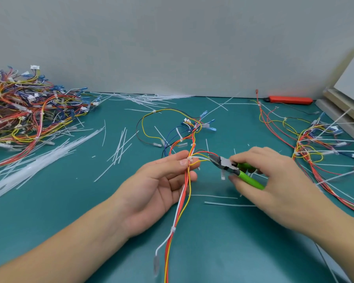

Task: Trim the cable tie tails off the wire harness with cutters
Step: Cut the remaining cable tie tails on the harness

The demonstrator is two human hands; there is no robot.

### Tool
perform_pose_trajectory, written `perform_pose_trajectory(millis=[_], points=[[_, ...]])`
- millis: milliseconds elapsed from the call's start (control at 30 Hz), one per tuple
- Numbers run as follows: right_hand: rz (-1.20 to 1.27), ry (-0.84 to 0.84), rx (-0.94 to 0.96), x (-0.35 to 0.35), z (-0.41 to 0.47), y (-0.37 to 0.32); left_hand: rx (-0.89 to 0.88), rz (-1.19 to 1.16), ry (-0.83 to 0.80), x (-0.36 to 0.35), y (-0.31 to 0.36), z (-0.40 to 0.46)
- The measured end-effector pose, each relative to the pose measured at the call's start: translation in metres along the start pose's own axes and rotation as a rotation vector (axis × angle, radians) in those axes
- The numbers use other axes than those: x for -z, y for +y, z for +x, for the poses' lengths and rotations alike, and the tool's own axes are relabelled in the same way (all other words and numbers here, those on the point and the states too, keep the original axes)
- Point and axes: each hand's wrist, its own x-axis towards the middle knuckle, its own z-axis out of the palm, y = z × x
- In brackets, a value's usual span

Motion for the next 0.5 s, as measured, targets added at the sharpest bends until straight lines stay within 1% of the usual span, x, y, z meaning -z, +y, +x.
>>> perform_pose_trajectory(millis=[100, 167, 267, 333, 500], points=[[0.031, -0.033, 0.018, 0.005, 0.000, 0.001, 0.004, -0.009, 0.002, 0.001, 0.000, 0.000], [0.107, -0.046, 0.028, 0.010, 0.000, -0.001, -0.015, 0.007, 0.014, -0.001, -0.002, 0.000], [0.204, 0.048, 0.069, 0.017, 0.000, -0.010, -0.063, 0.015, 0.049, -0.004, -0.004, -0.001], [0.199, 0.110, 0.117, 0.019, -0.002, -0.019, -0.097, 0.012, 0.068, -0.005, -0.005, -0.001], [0.164, 0.121, 0.197, 0.010, -0.008, -0.037, -0.167, 0.044, 0.102, -0.007, -0.009, -0.001]])
